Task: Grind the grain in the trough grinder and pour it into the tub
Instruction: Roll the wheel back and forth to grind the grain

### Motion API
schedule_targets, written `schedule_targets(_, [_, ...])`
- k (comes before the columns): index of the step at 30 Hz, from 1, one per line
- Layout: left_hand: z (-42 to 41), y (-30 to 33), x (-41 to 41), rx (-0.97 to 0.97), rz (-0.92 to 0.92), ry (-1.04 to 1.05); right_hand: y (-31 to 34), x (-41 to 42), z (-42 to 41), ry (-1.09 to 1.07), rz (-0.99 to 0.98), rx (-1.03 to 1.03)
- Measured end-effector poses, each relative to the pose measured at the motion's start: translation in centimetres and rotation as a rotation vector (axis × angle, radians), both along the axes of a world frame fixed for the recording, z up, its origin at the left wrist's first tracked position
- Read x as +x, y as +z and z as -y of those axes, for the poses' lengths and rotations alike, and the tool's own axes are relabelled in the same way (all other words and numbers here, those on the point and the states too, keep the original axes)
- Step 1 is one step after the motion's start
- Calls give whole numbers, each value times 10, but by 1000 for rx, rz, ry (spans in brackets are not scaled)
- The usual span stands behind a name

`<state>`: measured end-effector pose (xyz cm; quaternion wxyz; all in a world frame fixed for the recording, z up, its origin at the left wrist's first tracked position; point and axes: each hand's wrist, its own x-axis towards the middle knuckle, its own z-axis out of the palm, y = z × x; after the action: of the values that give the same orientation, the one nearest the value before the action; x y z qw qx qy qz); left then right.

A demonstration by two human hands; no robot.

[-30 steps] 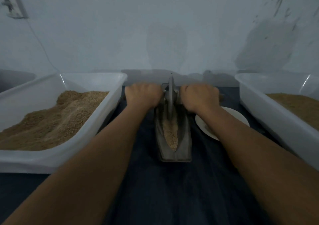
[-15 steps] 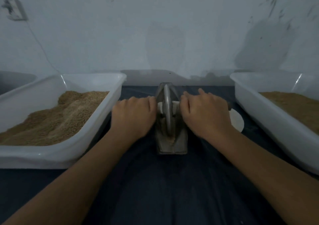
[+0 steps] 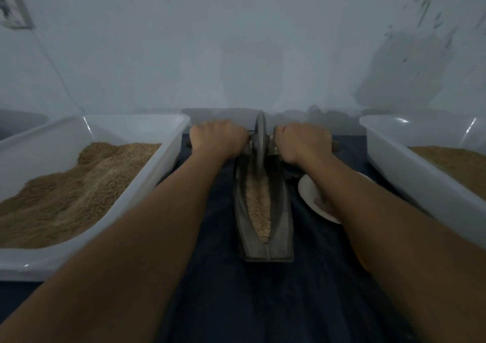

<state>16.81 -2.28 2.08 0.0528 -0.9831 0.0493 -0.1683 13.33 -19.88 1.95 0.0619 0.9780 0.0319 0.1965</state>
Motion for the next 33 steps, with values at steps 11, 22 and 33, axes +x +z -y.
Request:
schedule_targets(11, [-28,-24,-141,134,298,-250,-21,-115,-1,143,247,236])
schedule_targets(22, [-22,-21,-106,181,202,-155,-14,-69,-8,65,156,145])
schedule_targets(33, [-6,-6,-71,126,127,-144,-18,-42,0,28,124,156])
